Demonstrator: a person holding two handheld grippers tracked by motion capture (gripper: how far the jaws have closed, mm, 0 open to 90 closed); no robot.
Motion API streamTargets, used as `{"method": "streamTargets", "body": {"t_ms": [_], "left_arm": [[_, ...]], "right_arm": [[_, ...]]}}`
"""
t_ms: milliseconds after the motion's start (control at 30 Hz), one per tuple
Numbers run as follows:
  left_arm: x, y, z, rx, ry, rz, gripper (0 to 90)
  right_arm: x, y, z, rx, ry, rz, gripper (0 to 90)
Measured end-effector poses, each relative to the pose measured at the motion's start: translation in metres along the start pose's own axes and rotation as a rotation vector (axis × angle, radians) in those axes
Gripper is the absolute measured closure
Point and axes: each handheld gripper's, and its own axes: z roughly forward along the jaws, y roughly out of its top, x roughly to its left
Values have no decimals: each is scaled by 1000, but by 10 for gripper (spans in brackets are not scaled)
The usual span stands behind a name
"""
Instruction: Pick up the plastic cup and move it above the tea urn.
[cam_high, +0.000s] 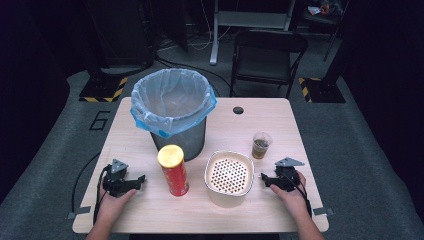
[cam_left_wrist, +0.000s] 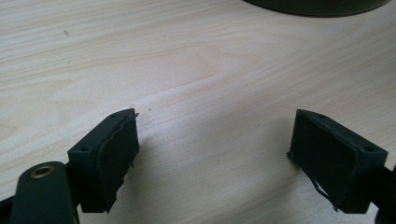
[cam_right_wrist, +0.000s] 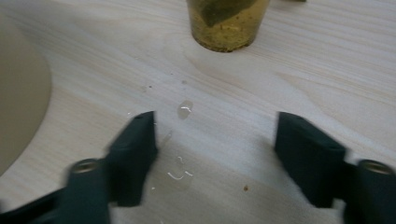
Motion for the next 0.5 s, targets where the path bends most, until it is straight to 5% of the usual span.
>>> {"method": "streamTargets", "body": {"t_ms": [33,67,500], "left_arm": [[0,0,0,0,1,4,151],[0,-1,-1,-1,1,4,150],[0,-1,-1,4,-5,7,149]], "right_arm": [[-1,1,-2,7,17,-11,439],[1,4,-7,3,39,29,457],[25,56,-63,-68,133,15,613]]}}
